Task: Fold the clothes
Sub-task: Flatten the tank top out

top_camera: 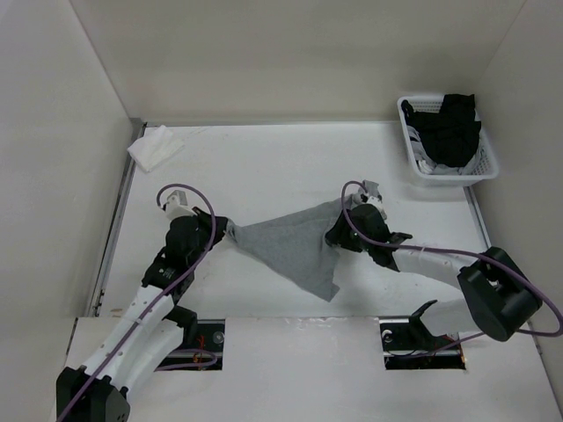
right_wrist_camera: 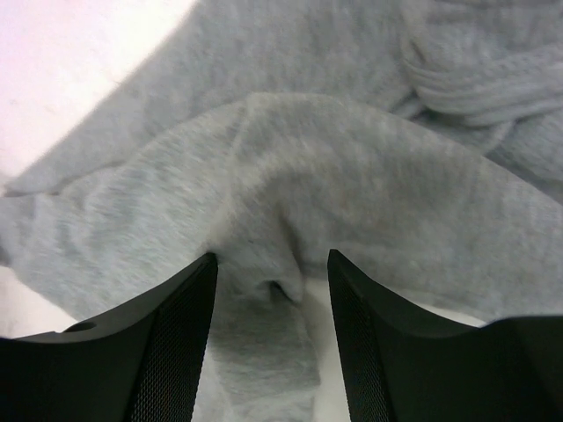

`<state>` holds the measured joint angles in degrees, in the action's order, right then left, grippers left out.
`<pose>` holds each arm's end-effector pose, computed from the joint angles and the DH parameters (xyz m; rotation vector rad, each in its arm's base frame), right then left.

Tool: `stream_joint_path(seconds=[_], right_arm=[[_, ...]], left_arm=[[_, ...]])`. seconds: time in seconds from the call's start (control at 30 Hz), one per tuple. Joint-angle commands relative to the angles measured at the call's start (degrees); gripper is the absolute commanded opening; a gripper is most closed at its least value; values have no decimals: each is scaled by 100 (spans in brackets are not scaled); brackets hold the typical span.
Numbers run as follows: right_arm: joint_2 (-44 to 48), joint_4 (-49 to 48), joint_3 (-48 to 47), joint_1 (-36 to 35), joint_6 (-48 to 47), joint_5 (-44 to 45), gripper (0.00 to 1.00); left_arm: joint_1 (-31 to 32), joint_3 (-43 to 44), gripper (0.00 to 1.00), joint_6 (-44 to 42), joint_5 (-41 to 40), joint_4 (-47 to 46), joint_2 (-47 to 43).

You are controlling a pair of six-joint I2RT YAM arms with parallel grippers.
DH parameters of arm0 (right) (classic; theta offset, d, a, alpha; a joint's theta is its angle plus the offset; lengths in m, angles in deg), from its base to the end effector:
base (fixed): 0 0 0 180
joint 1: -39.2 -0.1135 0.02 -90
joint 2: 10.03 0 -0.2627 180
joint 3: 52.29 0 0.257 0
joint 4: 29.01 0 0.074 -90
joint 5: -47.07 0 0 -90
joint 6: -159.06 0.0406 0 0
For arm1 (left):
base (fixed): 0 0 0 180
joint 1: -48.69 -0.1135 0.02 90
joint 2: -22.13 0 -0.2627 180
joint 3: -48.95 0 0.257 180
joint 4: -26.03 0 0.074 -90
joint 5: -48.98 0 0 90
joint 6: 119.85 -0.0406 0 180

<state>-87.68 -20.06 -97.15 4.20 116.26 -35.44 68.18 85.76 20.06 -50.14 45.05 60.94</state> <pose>0.2202 0.1477 0.1549 0.3200 2.3420 0.5792 0.1705 -0.0535 0.2283 -0.6260 1.8877 -0.6465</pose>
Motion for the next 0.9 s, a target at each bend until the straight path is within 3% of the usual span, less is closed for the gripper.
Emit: stream_joint_path(seconds=[0.0, 0.07, 0.1, 0.17, 0.23, 0.33, 0.53, 0.67, 0.8, 0.83, 0.87], right_arm=[[57, -766, -274, -151, 105, -247, 58], [-101, -643, -424, -265, -9, -344, 55], [-189, -573, -459, -318, -26, -301, 32], [-111, -564, -398, -371, 8, -257, 10], [336, -546, -214, -502, 44, -204, 1], [1592, 426, -169, -958, 44, 59, 0], [4123, 3905, -1441, -2741, 385, 1920, 0], [4398, 4324, -1734, -3314, 501, 2581, 1], [3661, 3586, -1444, -2359, -96, 2241, 2], [3086, 2767, -1226, -1435, -462, 1483, 1], [2750, 2254, -1128, -947, -605, 1031, 1]], left_arm=[[218, -28, 1, 10, -283, -315, -40], [349, 24, 1, 10, -431, -315, -57], [411, 42, 1, 10, -502, -315, -75], [499, 86, 1, 10, -599, -315, -136], [560, 156, 1, 10, -643, -262, -215], [604, 349, 1, 10, -713, -122, -452], [622, 849, 1, -43, -845, 168, -857], [578, 1140, 1, -200, -1020, 318, -1006], [438, 1229, 1, -438, -1232, 336, -919], [359, 1211, 1, -482, -1258, 292, -858], [280, 1194, 1, -491, -1258, 248, -779]])
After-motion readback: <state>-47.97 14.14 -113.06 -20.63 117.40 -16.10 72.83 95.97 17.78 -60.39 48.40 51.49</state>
